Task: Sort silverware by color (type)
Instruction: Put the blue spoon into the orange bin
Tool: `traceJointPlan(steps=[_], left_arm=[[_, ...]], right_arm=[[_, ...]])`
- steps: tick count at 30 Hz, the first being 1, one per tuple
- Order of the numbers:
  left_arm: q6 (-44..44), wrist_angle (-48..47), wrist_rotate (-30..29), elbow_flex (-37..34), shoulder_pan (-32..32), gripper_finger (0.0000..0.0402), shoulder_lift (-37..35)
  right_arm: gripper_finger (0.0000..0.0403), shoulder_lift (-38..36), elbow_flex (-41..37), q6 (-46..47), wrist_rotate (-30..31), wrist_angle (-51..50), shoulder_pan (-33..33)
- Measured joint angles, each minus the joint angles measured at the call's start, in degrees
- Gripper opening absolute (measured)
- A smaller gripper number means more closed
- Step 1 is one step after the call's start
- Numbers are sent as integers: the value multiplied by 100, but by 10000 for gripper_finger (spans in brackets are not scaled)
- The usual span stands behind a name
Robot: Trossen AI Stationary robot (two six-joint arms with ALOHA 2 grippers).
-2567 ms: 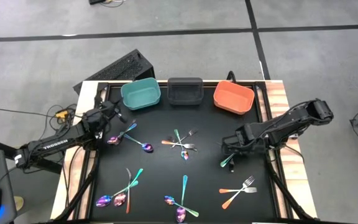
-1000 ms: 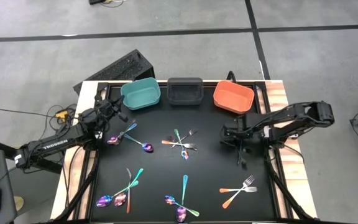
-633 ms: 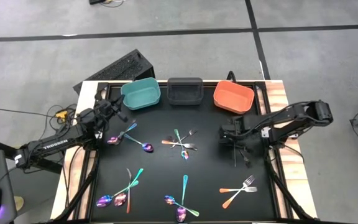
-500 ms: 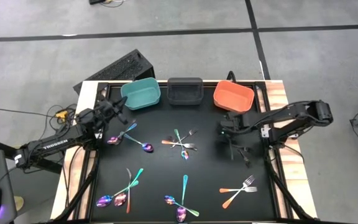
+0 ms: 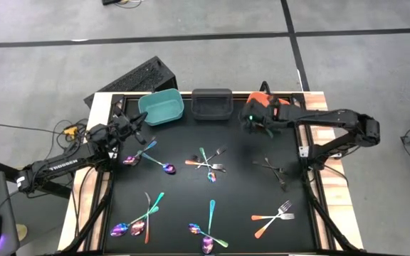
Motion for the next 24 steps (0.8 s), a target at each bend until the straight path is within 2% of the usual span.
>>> traceJointPlan(steps=[4,9,13,17,24], left_arm=[[-190,-3,63,0,-2,33,0],[-550,-224,320,0,-2,104,0],[-974,-460,490,0,-3,142,0],[-1305,-636,503,0,-4,150,0],[-1400,-697,492,0,-4,145,0]], right_arm=[[21,0,-5,-1117,-37,359,-484],[21,0,-8,-1847,-459,743,-921],[21,-7,-360,-2691,-977,1605,-1181],[21,-4,-775,-2872,-1569,2117,-1547],[22,-2,-1300,-2884,-1650,2267,-2025]])
